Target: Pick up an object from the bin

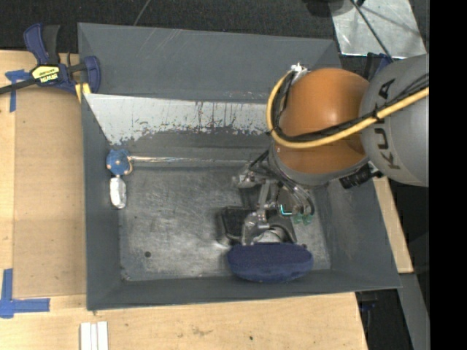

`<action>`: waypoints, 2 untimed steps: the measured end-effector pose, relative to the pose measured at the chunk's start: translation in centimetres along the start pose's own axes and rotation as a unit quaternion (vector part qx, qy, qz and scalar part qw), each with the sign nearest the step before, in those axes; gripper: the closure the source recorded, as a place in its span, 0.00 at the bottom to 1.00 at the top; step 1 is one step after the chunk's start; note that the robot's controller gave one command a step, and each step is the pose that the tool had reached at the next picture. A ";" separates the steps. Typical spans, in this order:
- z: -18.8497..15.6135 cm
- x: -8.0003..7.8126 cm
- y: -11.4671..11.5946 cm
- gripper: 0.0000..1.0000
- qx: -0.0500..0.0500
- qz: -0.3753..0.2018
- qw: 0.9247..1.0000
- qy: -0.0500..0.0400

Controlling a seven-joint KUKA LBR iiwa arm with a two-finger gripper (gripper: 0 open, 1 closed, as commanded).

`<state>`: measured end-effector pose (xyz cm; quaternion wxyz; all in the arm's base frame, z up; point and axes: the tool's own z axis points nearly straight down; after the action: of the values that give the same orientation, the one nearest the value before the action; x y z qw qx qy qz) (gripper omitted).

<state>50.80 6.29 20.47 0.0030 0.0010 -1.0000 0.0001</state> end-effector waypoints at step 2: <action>11.7 -2.2 -5.0 1.00 0.000 -0.088 0.996 -0.008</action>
Offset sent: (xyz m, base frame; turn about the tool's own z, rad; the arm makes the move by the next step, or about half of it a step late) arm 0.0185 -0.0542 -0.1310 -0.1781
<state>52.90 1.27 8.77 -0.0047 0.0889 -0.9960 -0.0004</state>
